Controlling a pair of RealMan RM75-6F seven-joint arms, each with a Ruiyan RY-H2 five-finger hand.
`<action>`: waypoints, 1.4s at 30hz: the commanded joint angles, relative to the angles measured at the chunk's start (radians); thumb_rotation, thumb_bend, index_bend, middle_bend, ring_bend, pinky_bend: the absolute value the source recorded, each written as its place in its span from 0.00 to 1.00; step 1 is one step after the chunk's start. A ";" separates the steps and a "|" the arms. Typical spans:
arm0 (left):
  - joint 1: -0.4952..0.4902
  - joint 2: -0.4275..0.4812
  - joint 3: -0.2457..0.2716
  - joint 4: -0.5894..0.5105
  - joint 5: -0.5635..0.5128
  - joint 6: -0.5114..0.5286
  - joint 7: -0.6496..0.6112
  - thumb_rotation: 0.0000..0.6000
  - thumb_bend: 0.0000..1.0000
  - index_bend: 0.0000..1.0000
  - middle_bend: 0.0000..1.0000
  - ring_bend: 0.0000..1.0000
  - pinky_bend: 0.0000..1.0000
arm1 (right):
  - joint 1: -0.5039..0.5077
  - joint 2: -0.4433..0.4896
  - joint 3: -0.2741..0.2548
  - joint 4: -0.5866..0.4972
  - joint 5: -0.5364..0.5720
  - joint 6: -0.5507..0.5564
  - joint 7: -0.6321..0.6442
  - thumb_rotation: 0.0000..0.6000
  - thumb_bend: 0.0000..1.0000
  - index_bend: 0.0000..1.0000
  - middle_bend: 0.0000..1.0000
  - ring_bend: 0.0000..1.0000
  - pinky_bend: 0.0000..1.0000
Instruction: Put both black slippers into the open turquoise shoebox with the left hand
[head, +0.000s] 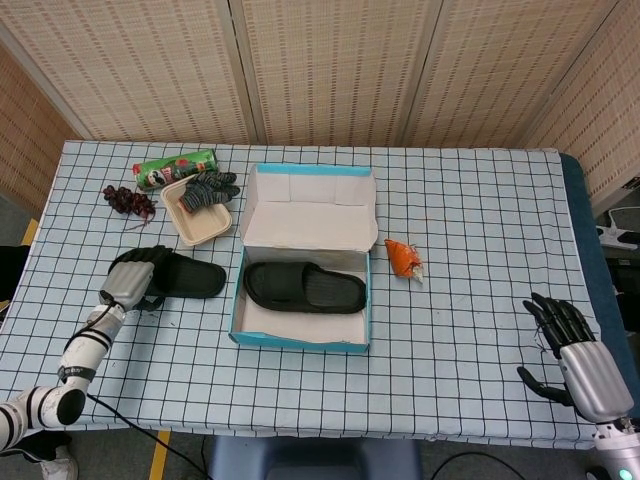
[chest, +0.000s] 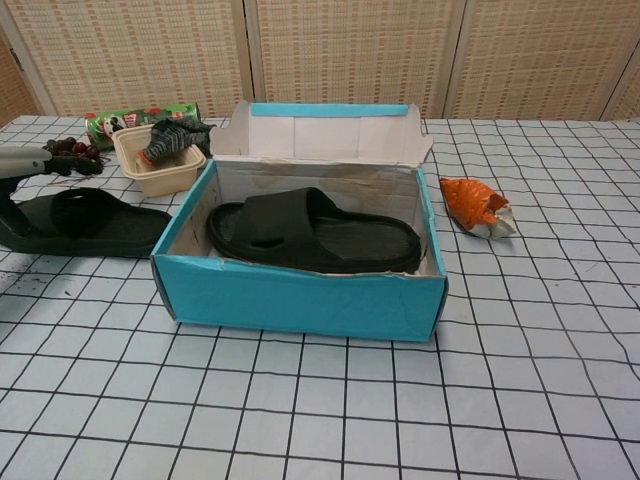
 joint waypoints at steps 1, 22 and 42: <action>-0.007 -0.030 -0.001 0.033 -0.013 -0.010 0.029 1.00 0.33 0.00 0.00 0.00 0.00 | -0.001 0.004 -0.002 0.000 -0.002 0.002 0.006 1.00 0.17 0.00 0.00 0.00 0.00; -0.036 -0.143 0.011 0.162 -0.148 -0.031 0.227 1.00 0.34 0.00 0.00 0.00 0.03 | -0.001 0.006 0.003 -0.004 0.010 -0.005 0.001 1.00 0.17 0.00 0.00 0.00 0.00; -0.002 -0.159 -0.021 0.156 -0.137 0.097 0.301 1.00 0.47 0.35 0.51 0.47 0.40 | -0.003 0.005 0.006 -0.010 0.020 -0.011 -0.016 1.00 0.17 0.00 0.00 0.00 0.00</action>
